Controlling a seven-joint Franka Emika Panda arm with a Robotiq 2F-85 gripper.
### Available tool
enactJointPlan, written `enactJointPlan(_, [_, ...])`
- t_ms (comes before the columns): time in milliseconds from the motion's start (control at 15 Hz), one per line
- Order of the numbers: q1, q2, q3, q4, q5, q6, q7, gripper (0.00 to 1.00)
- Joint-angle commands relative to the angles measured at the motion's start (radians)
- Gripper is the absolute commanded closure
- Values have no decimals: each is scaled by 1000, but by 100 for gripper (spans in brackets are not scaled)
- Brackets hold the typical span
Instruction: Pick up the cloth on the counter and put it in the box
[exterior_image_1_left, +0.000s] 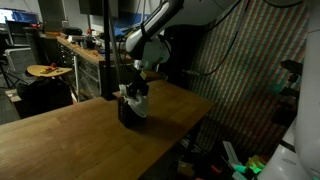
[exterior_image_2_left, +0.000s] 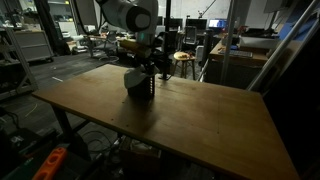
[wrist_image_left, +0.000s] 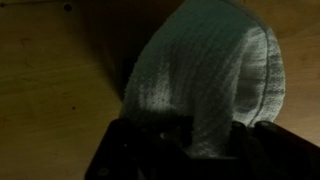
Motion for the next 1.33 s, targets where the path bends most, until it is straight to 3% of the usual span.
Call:
enactJointPlan(0, [44,6,0,2,-51,11,81,98])
enactJointPlan(667, [168,-19,-2,38,-254,-25,276,97])
enactJointPlan(1267, [161,12,7,49,-234,-47,265,98])
